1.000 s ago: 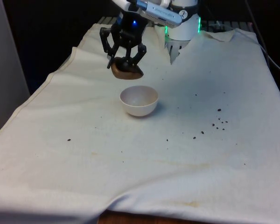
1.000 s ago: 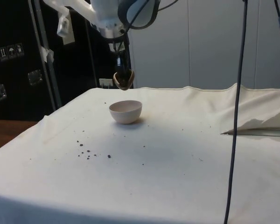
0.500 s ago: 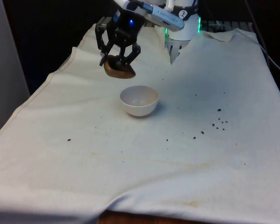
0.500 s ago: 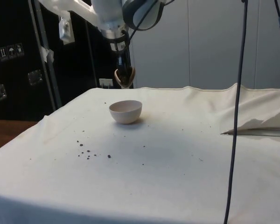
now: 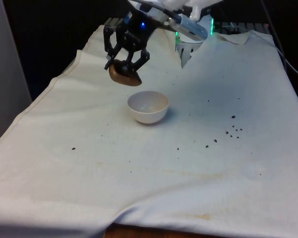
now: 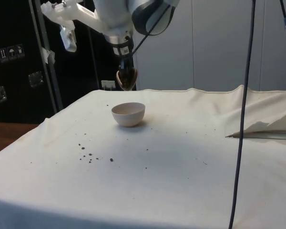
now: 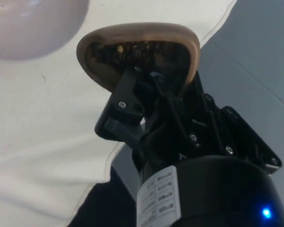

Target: Pour the coffee beans from the cup into the bowl.

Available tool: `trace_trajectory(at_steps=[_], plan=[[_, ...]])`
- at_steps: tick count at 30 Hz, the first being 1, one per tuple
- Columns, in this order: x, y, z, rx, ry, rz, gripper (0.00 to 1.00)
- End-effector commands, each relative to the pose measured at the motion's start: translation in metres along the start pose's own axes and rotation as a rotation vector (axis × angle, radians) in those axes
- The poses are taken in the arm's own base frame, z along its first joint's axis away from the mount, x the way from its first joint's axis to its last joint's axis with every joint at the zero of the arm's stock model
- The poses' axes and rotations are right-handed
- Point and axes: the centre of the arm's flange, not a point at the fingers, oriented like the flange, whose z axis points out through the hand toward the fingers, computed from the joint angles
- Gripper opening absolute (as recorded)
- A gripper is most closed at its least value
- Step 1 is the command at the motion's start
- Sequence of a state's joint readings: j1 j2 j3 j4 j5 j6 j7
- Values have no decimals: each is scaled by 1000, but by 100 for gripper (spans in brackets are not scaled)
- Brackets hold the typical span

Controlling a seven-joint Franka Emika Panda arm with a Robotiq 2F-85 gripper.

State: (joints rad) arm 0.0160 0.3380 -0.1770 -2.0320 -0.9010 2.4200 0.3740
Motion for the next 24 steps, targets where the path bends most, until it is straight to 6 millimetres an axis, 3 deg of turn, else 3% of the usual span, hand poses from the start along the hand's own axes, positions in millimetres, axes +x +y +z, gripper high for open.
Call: trace_trajectory(at_steps=[1, 24], plan=[[-2, 0, -3, -14, 21, 9, 3], [-11, -35, -15, -137, 99, 85, 3]])
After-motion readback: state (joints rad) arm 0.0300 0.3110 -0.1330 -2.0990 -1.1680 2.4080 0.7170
